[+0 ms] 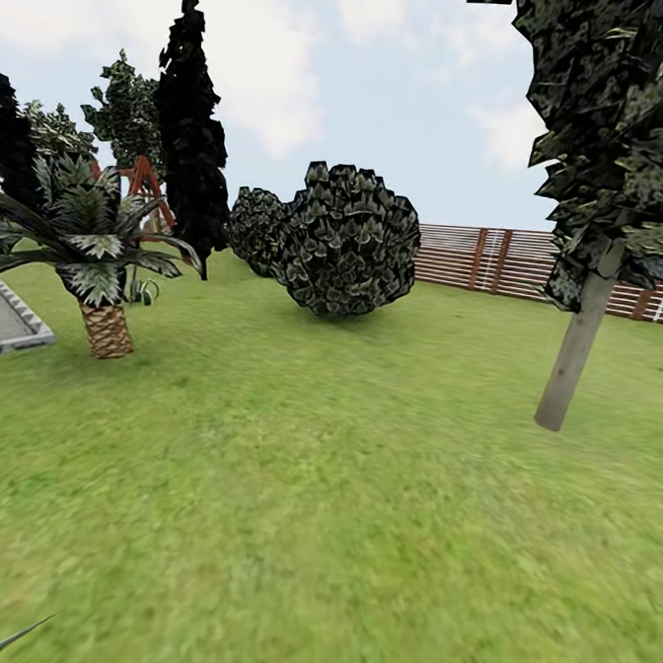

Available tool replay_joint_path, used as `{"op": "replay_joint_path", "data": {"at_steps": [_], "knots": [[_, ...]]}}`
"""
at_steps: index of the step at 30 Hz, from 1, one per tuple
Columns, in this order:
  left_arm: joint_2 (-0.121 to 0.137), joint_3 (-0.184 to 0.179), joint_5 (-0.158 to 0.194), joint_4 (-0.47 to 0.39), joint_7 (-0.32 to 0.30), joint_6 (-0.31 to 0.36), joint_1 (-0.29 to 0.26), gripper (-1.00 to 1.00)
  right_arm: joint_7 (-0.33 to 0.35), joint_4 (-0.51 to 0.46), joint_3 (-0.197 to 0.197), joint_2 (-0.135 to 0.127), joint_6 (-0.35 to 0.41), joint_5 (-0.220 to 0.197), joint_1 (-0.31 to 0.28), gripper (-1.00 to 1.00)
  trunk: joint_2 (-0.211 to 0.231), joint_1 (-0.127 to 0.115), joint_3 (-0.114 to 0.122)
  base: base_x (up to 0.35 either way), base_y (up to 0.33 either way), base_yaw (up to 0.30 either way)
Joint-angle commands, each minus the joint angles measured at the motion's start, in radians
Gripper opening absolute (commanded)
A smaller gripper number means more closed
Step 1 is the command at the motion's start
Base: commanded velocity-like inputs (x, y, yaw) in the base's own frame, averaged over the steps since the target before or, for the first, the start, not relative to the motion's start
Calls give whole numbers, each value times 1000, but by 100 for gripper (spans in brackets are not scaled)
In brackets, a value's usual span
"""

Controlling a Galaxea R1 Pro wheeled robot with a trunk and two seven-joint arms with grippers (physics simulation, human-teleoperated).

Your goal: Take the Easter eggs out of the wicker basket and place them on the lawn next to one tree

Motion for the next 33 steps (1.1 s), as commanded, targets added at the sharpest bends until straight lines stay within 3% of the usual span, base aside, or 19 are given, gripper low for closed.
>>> {"op": "replay_joint_path", "data": {"at_steps": [1, 26, 33], "knots": [[0, 1, 0, -2, -1, -1, 1, 100, 0, 2, 0, -1, 0, 0, -1, 100, 0, 1, -1, 335, 0, 0], [0, 1, 1, -2, -1, -1, 1, 100, 0, 2, 0, -1, 1, -1, -1, 100, 0, 1, -1, 335, 0, -1], [0, 1, 0, -2, -1, -1, 1, 100, 0, 2, 0, 0, 0, -1, -1, 100, 0, 1, -1, 335, 0, -240]]}}
